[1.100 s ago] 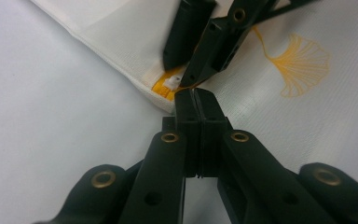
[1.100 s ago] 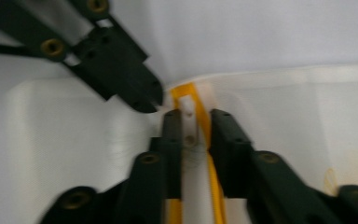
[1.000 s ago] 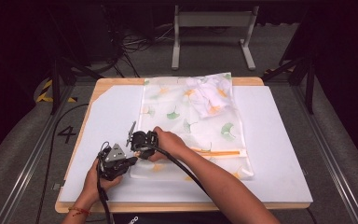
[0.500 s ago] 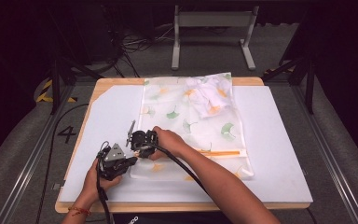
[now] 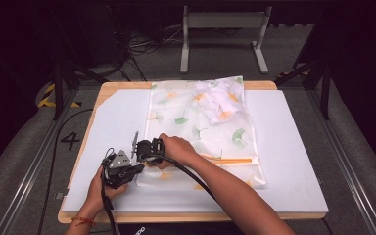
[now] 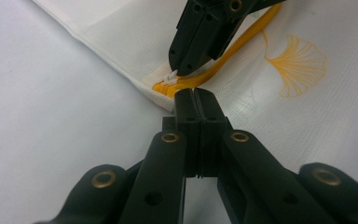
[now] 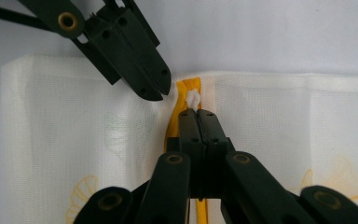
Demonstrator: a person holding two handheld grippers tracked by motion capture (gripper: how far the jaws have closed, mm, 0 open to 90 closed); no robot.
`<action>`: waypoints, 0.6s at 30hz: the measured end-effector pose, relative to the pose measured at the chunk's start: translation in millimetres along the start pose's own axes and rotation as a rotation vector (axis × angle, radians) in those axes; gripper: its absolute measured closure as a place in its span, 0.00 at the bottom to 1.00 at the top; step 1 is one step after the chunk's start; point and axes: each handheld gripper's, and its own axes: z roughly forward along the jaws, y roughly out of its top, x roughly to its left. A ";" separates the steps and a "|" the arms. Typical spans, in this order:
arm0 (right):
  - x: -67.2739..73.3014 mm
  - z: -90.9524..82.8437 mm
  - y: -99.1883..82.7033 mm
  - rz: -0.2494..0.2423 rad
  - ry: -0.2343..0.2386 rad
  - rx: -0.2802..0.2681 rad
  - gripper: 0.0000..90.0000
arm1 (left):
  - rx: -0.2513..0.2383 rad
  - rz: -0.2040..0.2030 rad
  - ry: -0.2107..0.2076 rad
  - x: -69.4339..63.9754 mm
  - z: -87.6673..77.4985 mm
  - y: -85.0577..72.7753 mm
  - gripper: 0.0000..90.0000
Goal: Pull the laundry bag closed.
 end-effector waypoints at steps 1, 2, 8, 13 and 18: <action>4.3 -0.1 -0.2 -0.010 -0.030 0.001 1.00 | 0.000 -0.001 0.001 0.1 -0.1 -0.1 1.00; 6.2 -0.5 -0.7 -0.033 -0.044 0.005 1.00 | 0.000 -0.007 0.001 -0.2 -0.1 -0.2 1.00; 17.1 -1.3 -7.5 -0.071 -0.129 -0.039 1.00 | 0.002 -0.022 -0.004 0.6 -0.7 -0.7 1.00; 22.7 -2.7 -13.0 -0.071 -0.162 -0.097 1.00 | -0.003 -0.030 0.000 0.6 -0.7 -0.8 1.00; 23.1 -2.1 -19.8 -0.054 -0.149 -0.121 1.00 | -0.001 -0.056 0.000 4.5 -3.1 -2.5 1.00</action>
